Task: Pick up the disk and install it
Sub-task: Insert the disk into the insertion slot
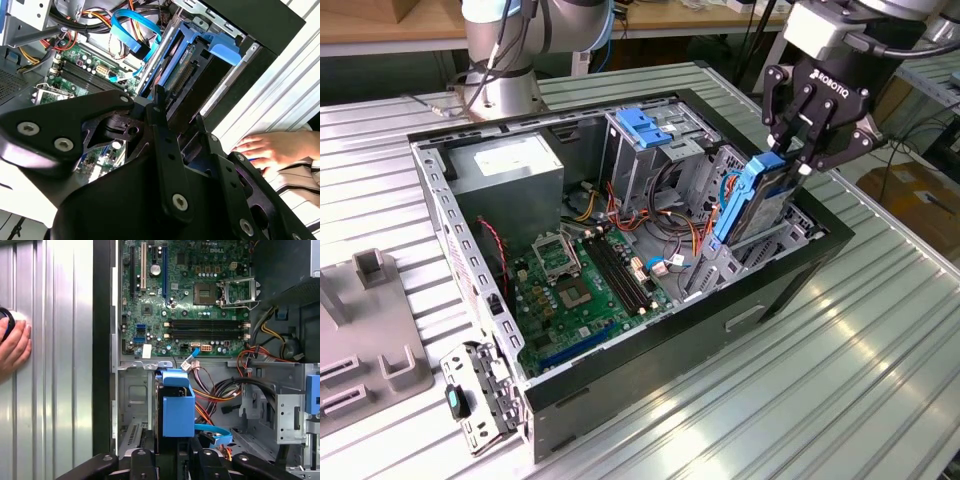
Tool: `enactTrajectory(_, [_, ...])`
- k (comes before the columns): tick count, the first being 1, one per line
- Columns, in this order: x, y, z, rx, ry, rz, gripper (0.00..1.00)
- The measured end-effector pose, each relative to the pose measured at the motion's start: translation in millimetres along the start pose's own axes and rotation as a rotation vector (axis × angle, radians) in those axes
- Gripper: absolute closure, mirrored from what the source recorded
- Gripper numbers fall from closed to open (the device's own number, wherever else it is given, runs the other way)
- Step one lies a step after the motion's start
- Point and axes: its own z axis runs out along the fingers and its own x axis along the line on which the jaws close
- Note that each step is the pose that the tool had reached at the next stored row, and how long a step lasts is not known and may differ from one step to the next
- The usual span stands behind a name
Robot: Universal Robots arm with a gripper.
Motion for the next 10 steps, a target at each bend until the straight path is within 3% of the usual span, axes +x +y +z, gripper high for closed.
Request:
enactTrajectory(5, [0.0,-0.1,12.0,0.0,0.0,0.0,0.65])
enactTrajectory(10, [0.0,-0.1,20.1,0.0,0.0,0.0,0.65])
